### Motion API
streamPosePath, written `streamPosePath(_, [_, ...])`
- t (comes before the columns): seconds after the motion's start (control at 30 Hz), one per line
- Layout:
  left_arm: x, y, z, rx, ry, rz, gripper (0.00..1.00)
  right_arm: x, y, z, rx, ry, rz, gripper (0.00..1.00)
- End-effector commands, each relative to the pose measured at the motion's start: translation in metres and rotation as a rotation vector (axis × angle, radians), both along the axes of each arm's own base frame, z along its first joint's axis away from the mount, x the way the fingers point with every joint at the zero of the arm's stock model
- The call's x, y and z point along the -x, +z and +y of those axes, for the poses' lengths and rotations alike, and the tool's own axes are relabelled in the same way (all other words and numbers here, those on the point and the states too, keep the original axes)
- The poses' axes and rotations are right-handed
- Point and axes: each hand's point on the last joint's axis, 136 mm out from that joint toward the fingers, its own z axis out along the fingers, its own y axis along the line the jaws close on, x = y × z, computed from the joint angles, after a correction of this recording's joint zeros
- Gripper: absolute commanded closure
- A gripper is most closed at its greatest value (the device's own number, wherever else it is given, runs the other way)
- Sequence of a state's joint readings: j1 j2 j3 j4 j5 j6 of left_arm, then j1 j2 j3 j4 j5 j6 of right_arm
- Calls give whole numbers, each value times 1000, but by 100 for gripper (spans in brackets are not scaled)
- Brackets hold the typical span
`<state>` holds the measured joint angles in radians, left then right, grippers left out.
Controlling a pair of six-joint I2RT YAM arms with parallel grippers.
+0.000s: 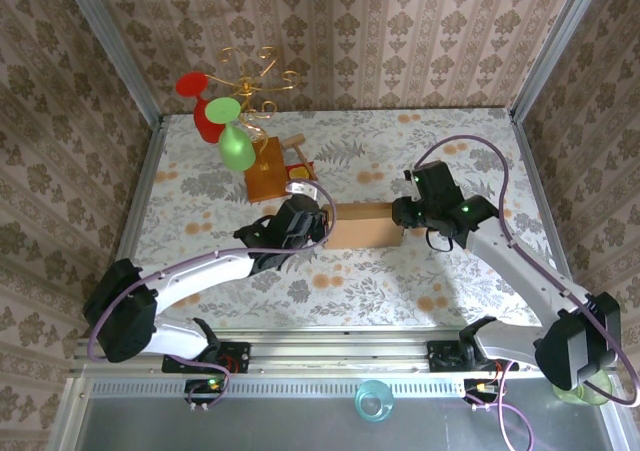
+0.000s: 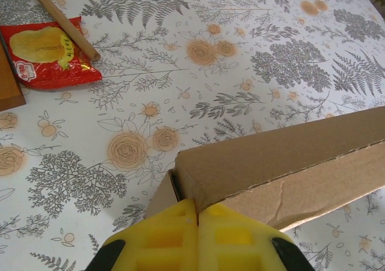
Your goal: Fold the paper box
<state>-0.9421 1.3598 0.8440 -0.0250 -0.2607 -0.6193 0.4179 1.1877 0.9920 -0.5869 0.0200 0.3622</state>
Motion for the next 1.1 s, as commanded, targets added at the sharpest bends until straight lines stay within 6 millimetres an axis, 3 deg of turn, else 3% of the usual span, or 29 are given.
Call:
streamPosePath(0.0, [18, -40, 9, -124, -36, 85, 100, 7, 25, 4, -117, -55, -28, 53])
streamPosePath(0.23, [18, -39, 9, -136, -31, 75, 99, 16, 41, -9, -322, -266, -8, 38])
streamPosePath(0.57, [18, -40, 9, -142, -28, 70, 100, 12, 19, -17, -1002, -622, 171, 35])
streamPosePath(0.77, [18, -39, 9, -144, -26, 68, 99, 8, 10, -10, -1137, -660, 258, 32])
streamPosePath(1.07, [19, -39, 8, -147, -28, 67, 99, 4, -20, -4, -1166, -695, 343, 35])
